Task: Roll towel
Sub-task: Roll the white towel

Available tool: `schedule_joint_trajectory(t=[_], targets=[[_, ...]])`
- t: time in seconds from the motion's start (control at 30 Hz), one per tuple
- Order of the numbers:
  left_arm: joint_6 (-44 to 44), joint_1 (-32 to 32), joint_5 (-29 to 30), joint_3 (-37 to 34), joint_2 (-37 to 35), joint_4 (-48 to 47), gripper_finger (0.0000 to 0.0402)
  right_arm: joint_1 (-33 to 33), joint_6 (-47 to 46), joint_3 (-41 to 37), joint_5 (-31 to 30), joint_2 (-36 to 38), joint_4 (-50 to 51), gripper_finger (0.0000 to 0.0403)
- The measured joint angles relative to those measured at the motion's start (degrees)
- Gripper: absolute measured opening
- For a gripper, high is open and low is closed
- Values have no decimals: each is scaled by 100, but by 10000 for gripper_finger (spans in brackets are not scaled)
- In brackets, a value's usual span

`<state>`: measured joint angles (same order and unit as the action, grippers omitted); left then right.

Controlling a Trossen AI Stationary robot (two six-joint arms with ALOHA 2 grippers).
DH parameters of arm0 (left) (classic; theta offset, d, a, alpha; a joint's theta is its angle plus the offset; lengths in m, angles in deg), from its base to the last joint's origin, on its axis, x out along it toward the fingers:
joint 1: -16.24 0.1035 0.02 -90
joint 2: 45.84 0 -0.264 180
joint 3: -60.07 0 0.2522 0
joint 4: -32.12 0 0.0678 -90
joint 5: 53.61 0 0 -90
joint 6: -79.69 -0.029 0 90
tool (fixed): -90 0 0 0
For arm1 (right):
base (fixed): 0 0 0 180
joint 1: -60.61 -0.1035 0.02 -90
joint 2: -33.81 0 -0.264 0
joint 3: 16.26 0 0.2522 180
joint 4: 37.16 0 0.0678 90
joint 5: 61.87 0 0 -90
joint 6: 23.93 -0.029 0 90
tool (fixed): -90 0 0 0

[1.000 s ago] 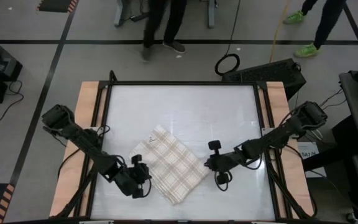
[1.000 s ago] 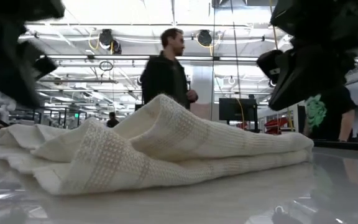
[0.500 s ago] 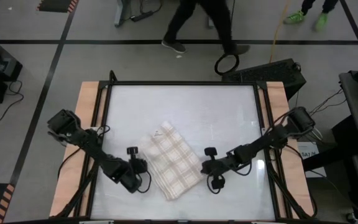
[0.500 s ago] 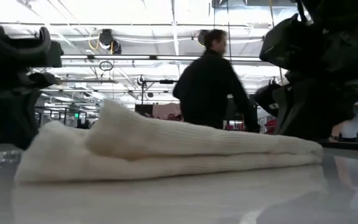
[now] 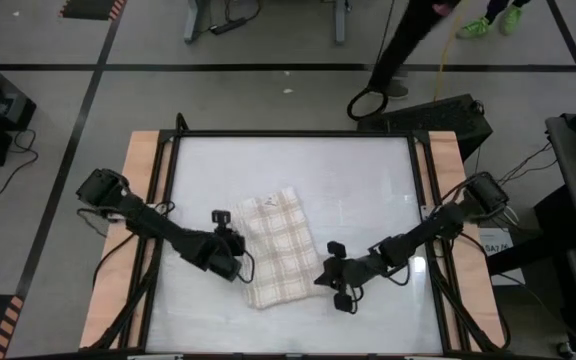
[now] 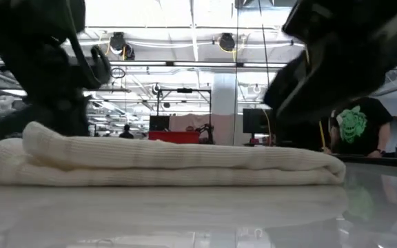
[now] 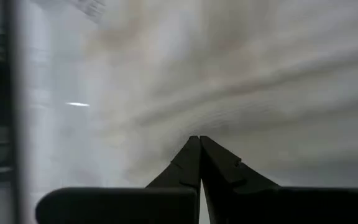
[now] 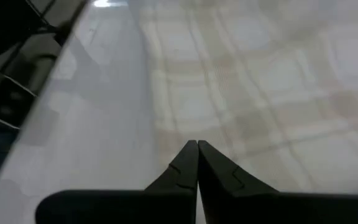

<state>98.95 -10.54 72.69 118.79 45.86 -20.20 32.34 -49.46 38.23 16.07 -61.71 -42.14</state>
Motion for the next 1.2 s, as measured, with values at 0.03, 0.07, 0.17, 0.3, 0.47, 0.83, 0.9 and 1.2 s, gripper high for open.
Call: schedule_joint_trajectory(t=[0.03, 0.07, 0.17, 0.3, 0.47, 0.83, 0.9, 1.2], targets=[[118, -36, -344, 1, -116, -120, 8, -2, 75, 0, 0, 141, 97, 0], [290, -93, -647, 1, -235, -258, 8, -2, 158, 1, -1, 288, 222, 0], [1045, -391, -1148, 1, -605, -567, 8, -4, 490, 2, -17, 725, 868, 0], [1383, -985, -1212, 3, -898, 255, 9, -107, 1293, 4, -47, 1063, 1980, 0], [1188, -1522, -693, 5, -843, 2084, 21, -319, 1799, 2, 2, 938, 2320, 22], [-913, -2086, 406, 16, 387, 4621, 212, -909, 2816, 2, -1056, 526, 1768, 188], [-1060, -2107, 436, 100, 620, 4681, 241, -917, 2911, 7, -1082, 403, 1530, 215], [-1549, -2125, 113, 569, 1280, 4679, 269, -911, 3183, 2, -1205, -402, 799, 244]])
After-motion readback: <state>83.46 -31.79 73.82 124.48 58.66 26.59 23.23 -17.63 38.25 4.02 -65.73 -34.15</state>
